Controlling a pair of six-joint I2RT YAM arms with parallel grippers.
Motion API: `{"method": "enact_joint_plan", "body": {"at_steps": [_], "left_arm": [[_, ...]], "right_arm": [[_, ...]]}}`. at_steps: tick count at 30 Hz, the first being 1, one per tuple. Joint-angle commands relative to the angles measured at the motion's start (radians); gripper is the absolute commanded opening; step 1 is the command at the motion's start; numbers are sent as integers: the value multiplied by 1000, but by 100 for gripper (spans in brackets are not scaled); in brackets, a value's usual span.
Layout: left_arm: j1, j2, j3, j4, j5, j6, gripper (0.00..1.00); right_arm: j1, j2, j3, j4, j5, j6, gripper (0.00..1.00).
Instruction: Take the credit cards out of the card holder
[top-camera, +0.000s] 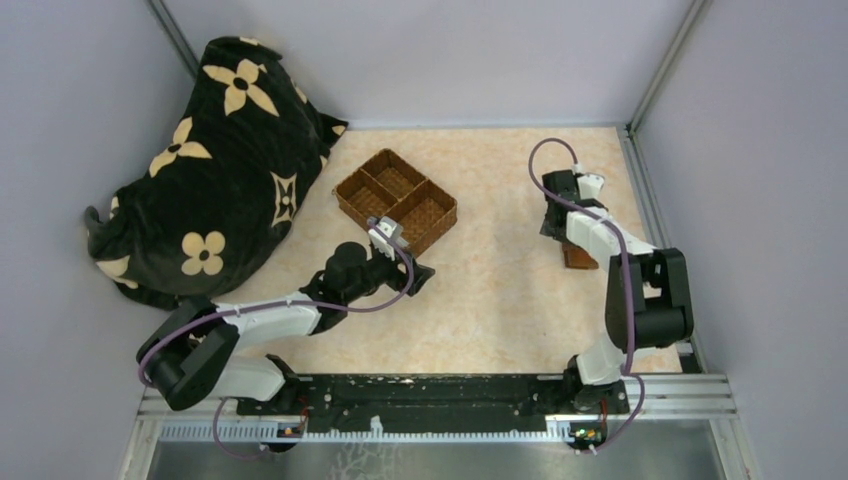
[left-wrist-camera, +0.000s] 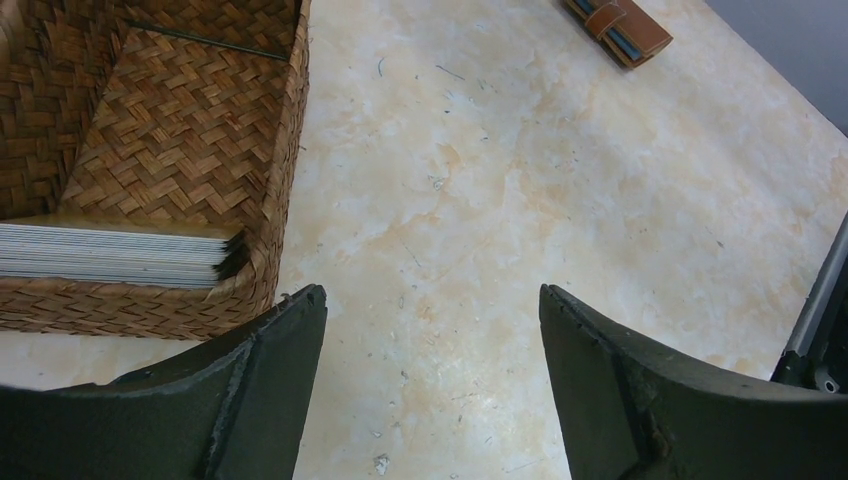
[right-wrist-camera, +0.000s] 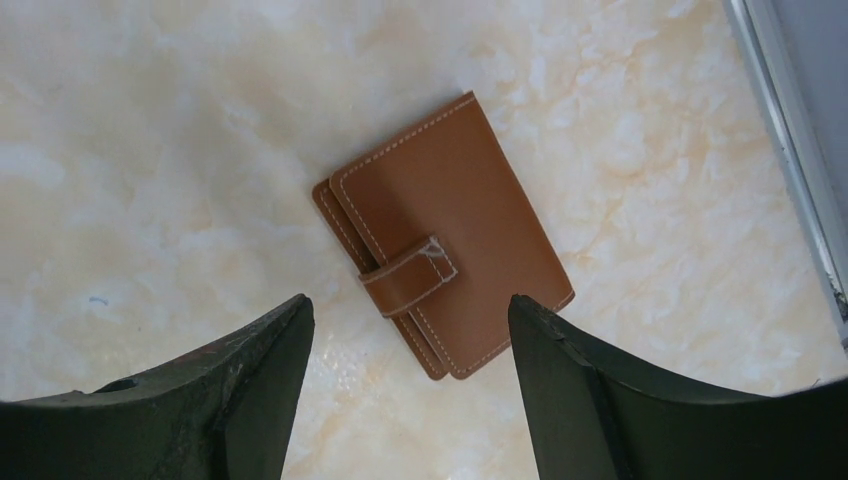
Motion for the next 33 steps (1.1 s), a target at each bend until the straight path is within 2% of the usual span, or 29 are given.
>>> {"method": "enact_joint_plan", "body": {"at_steps": [1,6,12,15,19,21,28,33], "left_arm": [[-9,-37,17,1,-17,25,84],[-8,-49,17,-7,-16,28,85],[-8,-50,18,-8,-8,31,86],[-8,-51,16,-7,-8,31,86],[-9,-47,18,-7,-6,31,86],[-9,-44,18,-7,-4,33,86],[-9,-34,21,-2,9,27,86],[-10,-12,24,10,26,21,87]], "right_arm": [[-23,75,106,1,56,-32,72],[-37,186,146,16,28,-54,72],[-49,249,130,31,3,-41,60],[-57,265,115,39,-27,-35,41],[-69,261,89,61,-66,-27,10],[-69,246,76,70,-79,-25,0],[-69,110,29,97,-151,-34,0],[-50,-96,-36,128,-384,-28,0]]}}
